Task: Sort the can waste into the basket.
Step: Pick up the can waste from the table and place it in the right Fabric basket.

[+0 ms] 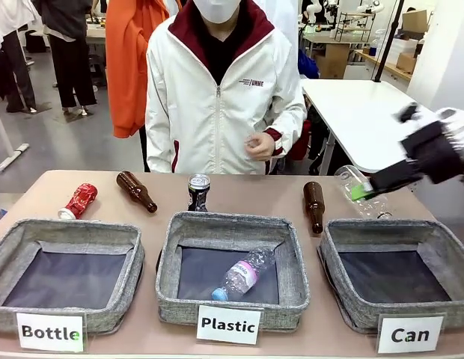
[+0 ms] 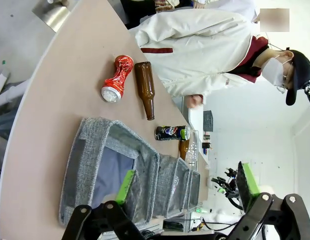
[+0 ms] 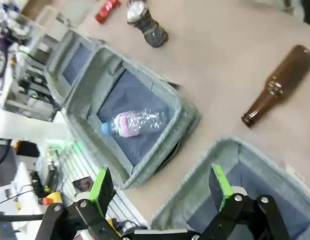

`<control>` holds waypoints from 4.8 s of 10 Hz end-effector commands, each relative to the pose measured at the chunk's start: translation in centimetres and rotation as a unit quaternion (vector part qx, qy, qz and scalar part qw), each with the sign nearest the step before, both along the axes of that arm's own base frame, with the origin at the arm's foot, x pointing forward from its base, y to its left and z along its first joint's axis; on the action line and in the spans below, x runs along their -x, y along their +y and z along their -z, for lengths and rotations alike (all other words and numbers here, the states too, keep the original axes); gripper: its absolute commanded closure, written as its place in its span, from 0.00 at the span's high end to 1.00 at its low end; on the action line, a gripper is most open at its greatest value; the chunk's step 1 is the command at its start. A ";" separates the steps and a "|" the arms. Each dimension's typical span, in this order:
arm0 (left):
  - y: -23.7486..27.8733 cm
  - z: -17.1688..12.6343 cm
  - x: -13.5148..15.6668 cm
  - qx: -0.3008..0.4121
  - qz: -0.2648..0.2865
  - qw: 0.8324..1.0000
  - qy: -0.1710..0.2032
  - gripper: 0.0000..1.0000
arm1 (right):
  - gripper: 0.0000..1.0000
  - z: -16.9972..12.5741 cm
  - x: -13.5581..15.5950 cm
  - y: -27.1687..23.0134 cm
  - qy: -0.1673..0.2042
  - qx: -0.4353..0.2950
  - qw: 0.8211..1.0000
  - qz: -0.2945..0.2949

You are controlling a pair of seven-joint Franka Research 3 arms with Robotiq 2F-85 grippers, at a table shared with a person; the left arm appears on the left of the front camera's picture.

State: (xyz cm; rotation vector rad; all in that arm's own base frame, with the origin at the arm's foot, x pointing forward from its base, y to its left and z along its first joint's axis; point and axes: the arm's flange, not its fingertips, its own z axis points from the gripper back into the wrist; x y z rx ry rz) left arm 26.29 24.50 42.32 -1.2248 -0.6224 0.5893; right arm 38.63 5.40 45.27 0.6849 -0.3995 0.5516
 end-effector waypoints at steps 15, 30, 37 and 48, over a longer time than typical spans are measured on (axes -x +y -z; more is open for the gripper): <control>0.2 0.0 0.3 -0.004 0.006 1.000 -0.012 1.00 | 1.00 1.8 -3.1 15.8 -0.309 0.113 0.914 -0.239; 0.2 0.0 0.3 -0.004 0.006 1.000 -0.012 1.00 | 1.00 -11.5 4.8 21.6 -0.193 0.202 0.927 -0.250; 0.2 0.0 0.3 -0.004 0.006 1.000 -0.012 1.00 | 1.00 -14.1 16.5 14.9 -0.112 0.215 0.931 -0.275; 0.2 0.0 0.3 -0.004 0.006 1.000 -0.012 1.00 | 1.00 -5.8 15.5 -14.7 -0.118 -0.060 0.974 0.182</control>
